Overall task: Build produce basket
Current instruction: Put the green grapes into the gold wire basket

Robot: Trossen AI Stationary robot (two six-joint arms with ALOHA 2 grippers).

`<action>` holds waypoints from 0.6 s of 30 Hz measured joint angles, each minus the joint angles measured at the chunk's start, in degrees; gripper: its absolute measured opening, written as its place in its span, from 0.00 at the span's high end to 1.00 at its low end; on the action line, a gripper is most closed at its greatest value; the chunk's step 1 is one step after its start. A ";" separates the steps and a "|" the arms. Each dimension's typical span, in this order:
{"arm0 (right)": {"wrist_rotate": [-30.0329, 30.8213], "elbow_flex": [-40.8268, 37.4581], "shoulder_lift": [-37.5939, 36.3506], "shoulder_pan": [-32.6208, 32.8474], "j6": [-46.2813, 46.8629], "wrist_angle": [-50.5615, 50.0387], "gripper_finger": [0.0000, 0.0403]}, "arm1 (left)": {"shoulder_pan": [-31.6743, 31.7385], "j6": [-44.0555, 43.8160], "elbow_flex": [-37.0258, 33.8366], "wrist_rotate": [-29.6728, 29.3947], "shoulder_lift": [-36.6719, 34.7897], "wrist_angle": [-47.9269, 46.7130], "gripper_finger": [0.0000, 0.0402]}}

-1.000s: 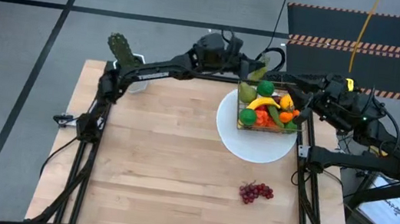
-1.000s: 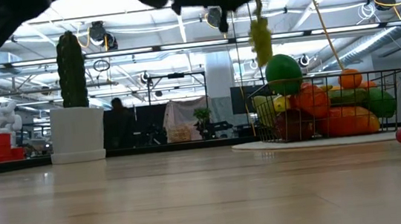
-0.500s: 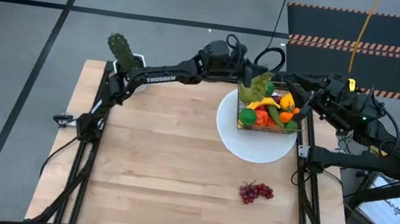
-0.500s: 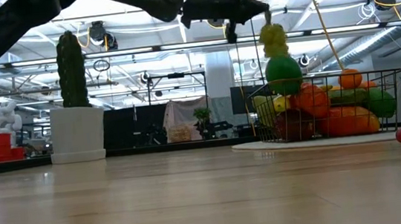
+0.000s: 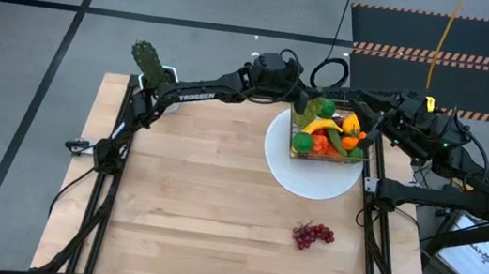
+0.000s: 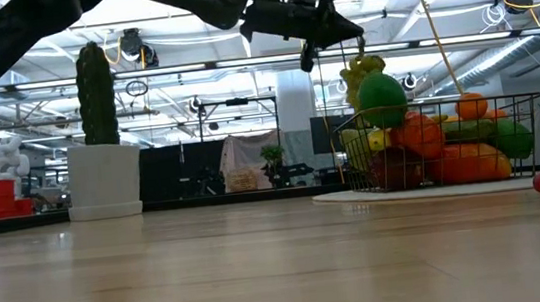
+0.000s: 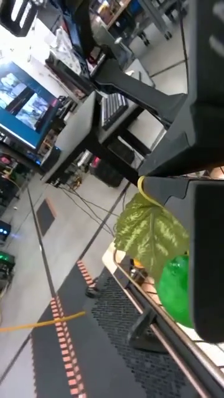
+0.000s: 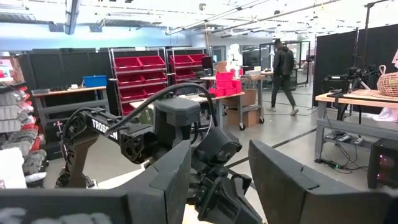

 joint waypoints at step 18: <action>-0.03 0.00 0.00 0.00 -0.10 0.00 0.62 | -2.27 16.98 0.00 -4.19 -0.01 -3.05 0.74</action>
